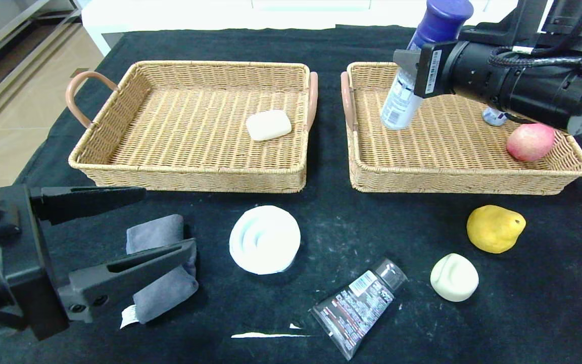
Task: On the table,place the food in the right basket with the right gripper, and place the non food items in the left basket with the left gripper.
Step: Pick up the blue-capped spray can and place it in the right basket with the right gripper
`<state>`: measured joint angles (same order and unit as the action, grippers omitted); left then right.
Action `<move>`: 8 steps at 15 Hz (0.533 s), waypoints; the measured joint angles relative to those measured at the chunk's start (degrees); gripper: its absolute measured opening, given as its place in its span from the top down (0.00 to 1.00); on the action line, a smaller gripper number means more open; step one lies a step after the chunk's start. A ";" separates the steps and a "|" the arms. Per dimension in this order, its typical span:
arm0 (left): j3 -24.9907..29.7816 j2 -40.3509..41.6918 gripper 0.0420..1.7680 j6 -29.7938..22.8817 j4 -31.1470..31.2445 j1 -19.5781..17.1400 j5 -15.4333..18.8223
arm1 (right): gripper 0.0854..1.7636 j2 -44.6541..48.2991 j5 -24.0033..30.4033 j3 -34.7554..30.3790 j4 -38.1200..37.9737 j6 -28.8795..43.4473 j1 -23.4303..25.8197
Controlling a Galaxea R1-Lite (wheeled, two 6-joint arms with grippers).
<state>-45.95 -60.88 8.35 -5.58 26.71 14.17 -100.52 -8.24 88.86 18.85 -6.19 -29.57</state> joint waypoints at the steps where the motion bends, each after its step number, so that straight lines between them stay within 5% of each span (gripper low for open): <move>1: -0.02 -0.02 0.03 -0.04 0.00 0.00 0.00 | 0.55 -0.80 0.12 0.83 -0.05 0.05 1.24; 8: 0.06 -0.12 0.03 -0.12 0.07 0.00 -0.02 | 0.55 -9.37 0.67 11.50 -0.79 0.60 9.40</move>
<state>-45.89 -61.00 8.23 -5.51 26.71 14.14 -109.90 -7.57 100.35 18.05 -5.60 -20.18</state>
